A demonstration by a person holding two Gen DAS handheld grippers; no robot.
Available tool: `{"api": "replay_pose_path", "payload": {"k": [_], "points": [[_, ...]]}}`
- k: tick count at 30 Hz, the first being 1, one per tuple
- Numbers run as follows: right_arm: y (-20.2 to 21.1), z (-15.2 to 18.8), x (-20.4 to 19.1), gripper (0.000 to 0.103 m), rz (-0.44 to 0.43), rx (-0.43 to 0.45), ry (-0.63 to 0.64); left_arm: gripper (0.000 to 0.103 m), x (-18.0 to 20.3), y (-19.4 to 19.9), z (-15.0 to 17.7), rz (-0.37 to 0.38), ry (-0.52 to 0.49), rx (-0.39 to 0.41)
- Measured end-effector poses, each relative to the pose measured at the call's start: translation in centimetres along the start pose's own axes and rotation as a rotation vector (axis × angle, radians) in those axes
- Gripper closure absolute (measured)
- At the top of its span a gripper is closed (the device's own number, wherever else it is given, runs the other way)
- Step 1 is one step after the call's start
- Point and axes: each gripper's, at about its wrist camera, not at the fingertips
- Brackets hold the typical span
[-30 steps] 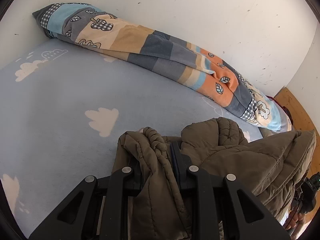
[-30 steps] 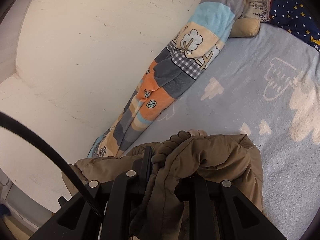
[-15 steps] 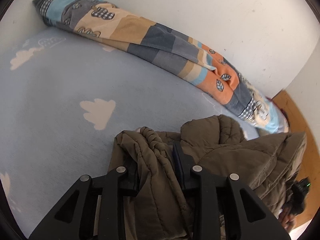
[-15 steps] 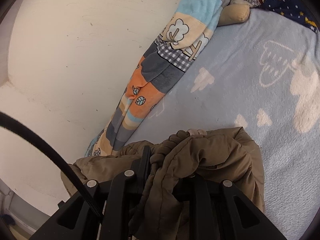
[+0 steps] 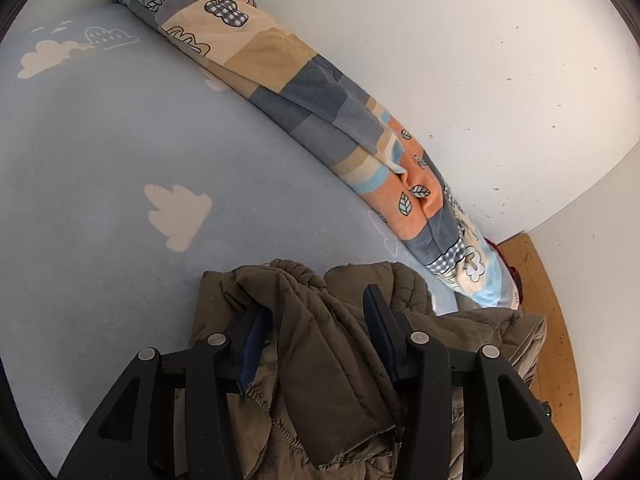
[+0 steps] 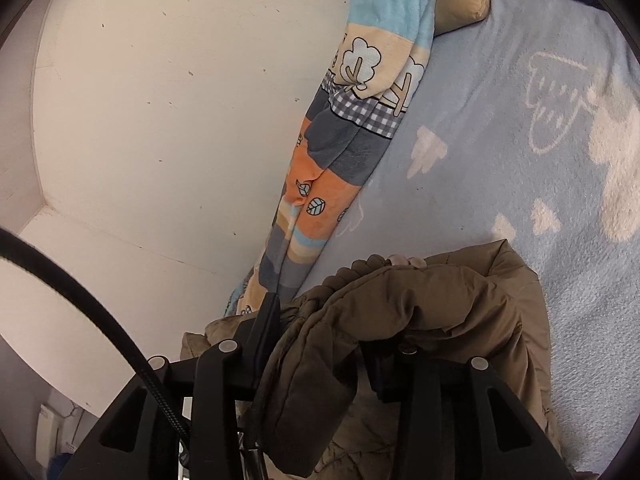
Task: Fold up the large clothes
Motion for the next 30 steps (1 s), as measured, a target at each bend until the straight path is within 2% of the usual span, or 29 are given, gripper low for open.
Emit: {"api": "replay_pose_path", "payload": {"k": [4,6,7,8,9,12,14,17,21,22,24,25,27,29,30], "points": [[0.4,0.1,0.0,0.06,-0.023,0.006,-0.014,0.051,-0.8,0.4,-0.5,0.071,0.067,-0.003],[0.7,0.1,0.0,0.059,-0.053,0.011,-0.03,0.041,-1.6,0.8,-0.8,0.136,0.128,0.001],[0.8,0.0,0.1,0.056,-0.074,0.016,-0.042,0.037,-1.8,1.0,-0.9,0.148,0.142,0.013],[1.0,0.0,0.2,0.051,-0.102,0.023,-0.06,0.028,-2.1,1.7,-1.1,0.156,0.154,0.045],[1.1,0.0,0.2,0.044,-0.121,0.03,-0.07,0.023,-2.2,2.3,-1.4,0.156,0.154,0.077],[1.6,-0.2,0.1,0.028,-0.192,0.056,-0.094,0.023,-2.4,4.0,-2.3,0.176,0.149,0.135],[2.1,-0.5,-0.3,0.027,-0.181,0.077,-0.078,0.023,-2.0,4.9,-2.6,0.142,0.117,0.175],[3.1,-0.8,-2.0,0.027,-0.134,0.106,0.005,0.023,-0.5,5.3,-2.2,0.107,0.043,0.196],[3.6,-0.6,-6.3,0.029,-0.072,0.117,0.183,0.023,4.3,4.7,0.5,0.073,-0.177,0.182],[3.4,-0.2,-7.3,0.031,-0.057,0.101,0.227,0.023,6.0,4.4,1.6,0.066,-0.26,0.164],[2.4,0.9,-9.4,0.048,-0.031,0.055,0.322,0.023,8.9,3.6,4.2,0.065,-0.414,0.133],[1.4,1.7,-10.7,0.054,-0.008,0.018,0.384,0.023,10.8,3.1,6.2,0.068,-0.534,0.105],[-0.2,3.6,-12.7,0.077,0.031,-0.047,0.493,0.022,13.5,2.2,10.1,0.091,-0.737,0.024],[-1.9,5.8,-14.6,0.084,0.028,-0.132,0.596,0.022,15.1,1.0,13.9,0.105,-0.896,-0.059],[-2.7,7.1,-15.6,0.085,0.041,-0.17,0.662,0.023,15.4,0.5,15.1,0.104,-0.94,-0.078]]}}
Point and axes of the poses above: each gripper's, at about its wrist camera, not at the fingertips, and y roughly against the way its jaws point, x to its right, z to its underside, and after that the axes turned 7 degrees about y, right-handed
